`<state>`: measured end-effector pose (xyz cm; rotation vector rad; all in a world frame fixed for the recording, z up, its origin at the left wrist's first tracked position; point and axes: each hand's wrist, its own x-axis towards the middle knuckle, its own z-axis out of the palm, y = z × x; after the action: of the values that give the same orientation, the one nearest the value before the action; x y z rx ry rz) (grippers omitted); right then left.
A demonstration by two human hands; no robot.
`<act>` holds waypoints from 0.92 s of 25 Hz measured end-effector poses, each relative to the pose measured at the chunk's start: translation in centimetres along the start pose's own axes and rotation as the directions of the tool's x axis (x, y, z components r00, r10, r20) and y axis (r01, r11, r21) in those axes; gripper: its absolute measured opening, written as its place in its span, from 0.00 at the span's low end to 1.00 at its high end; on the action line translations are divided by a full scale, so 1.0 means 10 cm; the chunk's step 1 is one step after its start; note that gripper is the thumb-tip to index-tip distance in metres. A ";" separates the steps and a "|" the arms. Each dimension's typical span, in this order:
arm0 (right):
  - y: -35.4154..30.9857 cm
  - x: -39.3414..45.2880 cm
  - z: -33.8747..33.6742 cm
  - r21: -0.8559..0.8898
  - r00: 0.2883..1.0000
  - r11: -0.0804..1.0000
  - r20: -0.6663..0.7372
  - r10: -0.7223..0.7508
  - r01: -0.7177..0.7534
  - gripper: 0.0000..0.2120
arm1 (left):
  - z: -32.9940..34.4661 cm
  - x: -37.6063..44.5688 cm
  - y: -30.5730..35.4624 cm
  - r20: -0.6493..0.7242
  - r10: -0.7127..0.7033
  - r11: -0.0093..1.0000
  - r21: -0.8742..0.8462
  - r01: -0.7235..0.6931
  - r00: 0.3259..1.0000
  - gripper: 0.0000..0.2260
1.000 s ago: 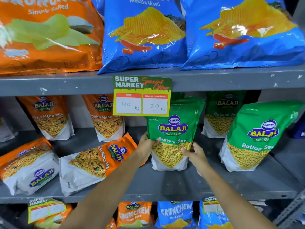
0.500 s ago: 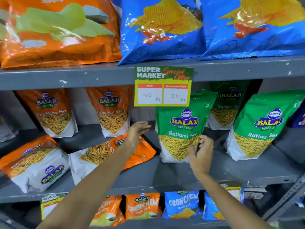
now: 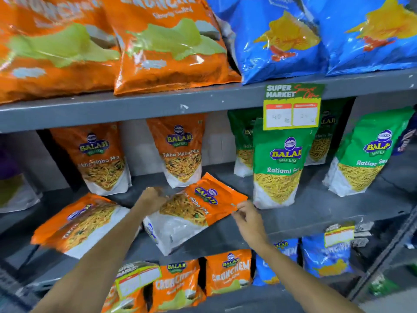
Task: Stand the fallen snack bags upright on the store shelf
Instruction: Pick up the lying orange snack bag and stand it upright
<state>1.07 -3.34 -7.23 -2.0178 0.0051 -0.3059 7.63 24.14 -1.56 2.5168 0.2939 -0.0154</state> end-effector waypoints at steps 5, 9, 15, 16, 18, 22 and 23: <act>-0.26 -0.18 0.43 0.041 0.948 0.949 0.081 0.308 -0.311 0.12 | -0.02 0.08 -0.14 0.100 -0.021 1.000 -0.015 0.023 0.995 0.22; -0.47 -0.24 0.60 0.325 0.788 0.721 0.170 0.592 -0.612 0.15 | 0.04 0.10 -0.16 0.234 0.067 0.982 -0.188 -0.022 0.970 0.12; -0.59 -0.35 0.50 0.418 0.583 0.426 0.396 0.709 -0.802 0.21 | 0.12 -0.25 -0.09 0.454 -0.045 0.947 -0.264 0.182 0.890 0.15; -0.59 -0.36 0.46 0.411 0.573 0.419 0.399 0.716 -0.810 0.20 | 0.14 -0.33 -0.08 0.495 -0.054 0.915 -0.323 0.241 0.867 0.14; -0.57 -0.39 0.39 0.407 0.574 0.423 0.397 0.716 -0.810 0.17 | 0.18 -0.49 -0.06 0.526 -0.061 0.857 -0.407 0.315 0.848 0.11; -0.54 -0.44 0.24 0.413 0.646 0.506 0.355 0.676 -0.757 0.15 | 0.26 -0.76 -0.03 0.472 -0.073 0.756 -0.548 0.358 0.879 0.13; -0.54 -0.44 0.20 0.413 0.673 0.538 0.341 0.656 -0.735 0.12 | 0.29 -0.82 -0.03 0.451 -0.075 0.738 -0.574 0.354 0.889 0.13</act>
<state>-3.42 1.50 -4.25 -1.3271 0.5821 0.3451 -0.25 21.05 -3.45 1.7154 0.3534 -0.4505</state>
